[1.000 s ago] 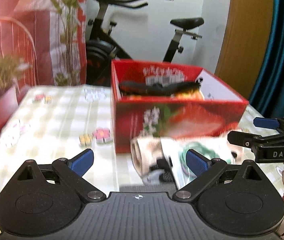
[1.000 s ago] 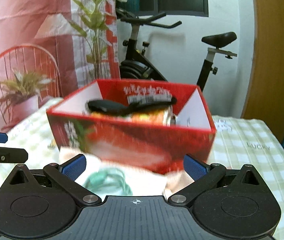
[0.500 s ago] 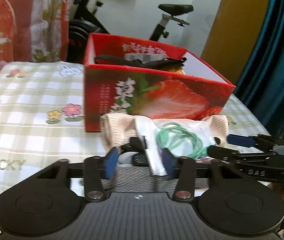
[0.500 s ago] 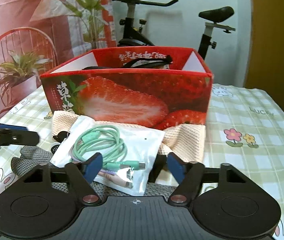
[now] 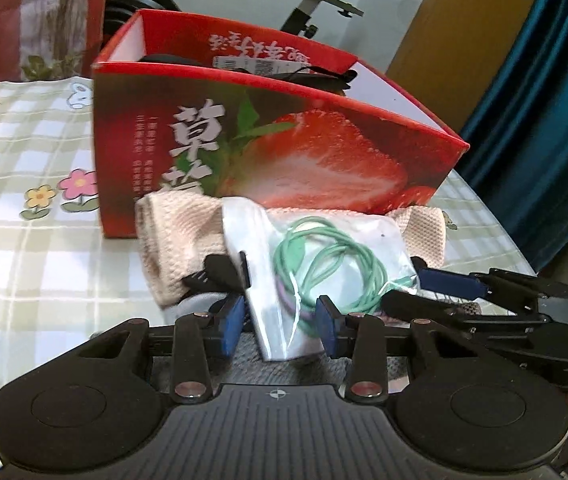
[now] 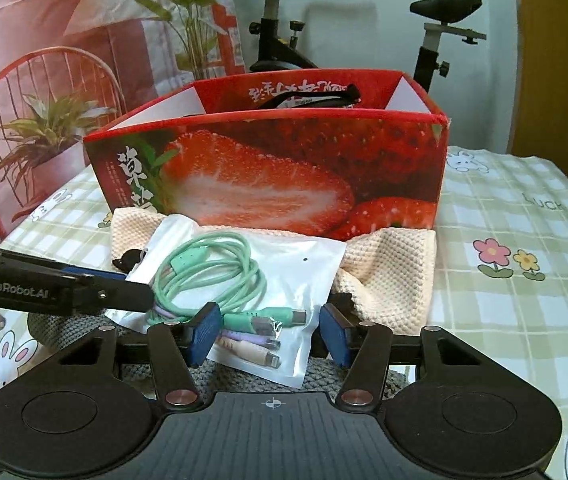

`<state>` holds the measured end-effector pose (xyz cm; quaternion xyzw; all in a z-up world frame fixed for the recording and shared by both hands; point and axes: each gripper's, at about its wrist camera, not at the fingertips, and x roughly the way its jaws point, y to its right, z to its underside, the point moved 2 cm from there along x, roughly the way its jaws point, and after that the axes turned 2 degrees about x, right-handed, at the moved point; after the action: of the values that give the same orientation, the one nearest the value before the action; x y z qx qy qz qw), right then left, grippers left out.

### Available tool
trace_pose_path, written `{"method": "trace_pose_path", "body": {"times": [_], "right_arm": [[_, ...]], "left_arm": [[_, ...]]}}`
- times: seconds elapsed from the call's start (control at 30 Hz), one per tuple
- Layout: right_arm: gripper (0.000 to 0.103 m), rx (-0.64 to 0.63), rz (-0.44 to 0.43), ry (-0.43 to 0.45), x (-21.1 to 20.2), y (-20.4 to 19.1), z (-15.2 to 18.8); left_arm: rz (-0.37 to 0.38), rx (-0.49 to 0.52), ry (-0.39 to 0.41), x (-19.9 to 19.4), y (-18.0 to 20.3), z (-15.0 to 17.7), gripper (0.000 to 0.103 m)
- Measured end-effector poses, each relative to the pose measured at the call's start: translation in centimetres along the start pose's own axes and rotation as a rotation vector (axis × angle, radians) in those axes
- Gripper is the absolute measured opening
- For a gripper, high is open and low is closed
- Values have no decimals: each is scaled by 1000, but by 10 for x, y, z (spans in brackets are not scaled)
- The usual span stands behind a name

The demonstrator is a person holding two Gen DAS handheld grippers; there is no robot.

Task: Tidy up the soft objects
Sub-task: 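Move the left tool down and grasp the clear bag of green cables, then lift the cable bag with the left tool toward the red box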

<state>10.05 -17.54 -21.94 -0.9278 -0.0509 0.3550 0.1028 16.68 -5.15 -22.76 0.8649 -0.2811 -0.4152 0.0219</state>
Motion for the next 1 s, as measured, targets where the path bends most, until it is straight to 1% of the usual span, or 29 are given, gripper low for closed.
{"method": "trace_pose_path", "body": {"times": [0.17, 0.2, 0.23, 0.4, 0.7, 0.97, 1.0], "right_arm": [[51, 2, -13, -5, 2, -1, -1], [50, 2, -16, -5, 1, -1, -1], [49, 1, -19, -4, 0, -2, -1], [48, 8, -37, -2, -4, -5, -2], [47, 4, -73, 17, -17, -14, -5], [47, -8, -86, -13, -16, -21, 2], [47, -7, -86, -19, -15, -21, 3]], "left_arm": [[20, -11, 5, 9, 1, -7, 41], [24, -9, 4, 8, 2, -8, 37], [27, 0, 6, 7, 3, -7, 29], [29, 0, 19, -2, 3, -7, 21], [16, 5, 52, -30, 6, 1, 21], [14, -36, 18, -33, 2, 19, 21], [11, -45, 4, -33, 0, 21, 21]]}}
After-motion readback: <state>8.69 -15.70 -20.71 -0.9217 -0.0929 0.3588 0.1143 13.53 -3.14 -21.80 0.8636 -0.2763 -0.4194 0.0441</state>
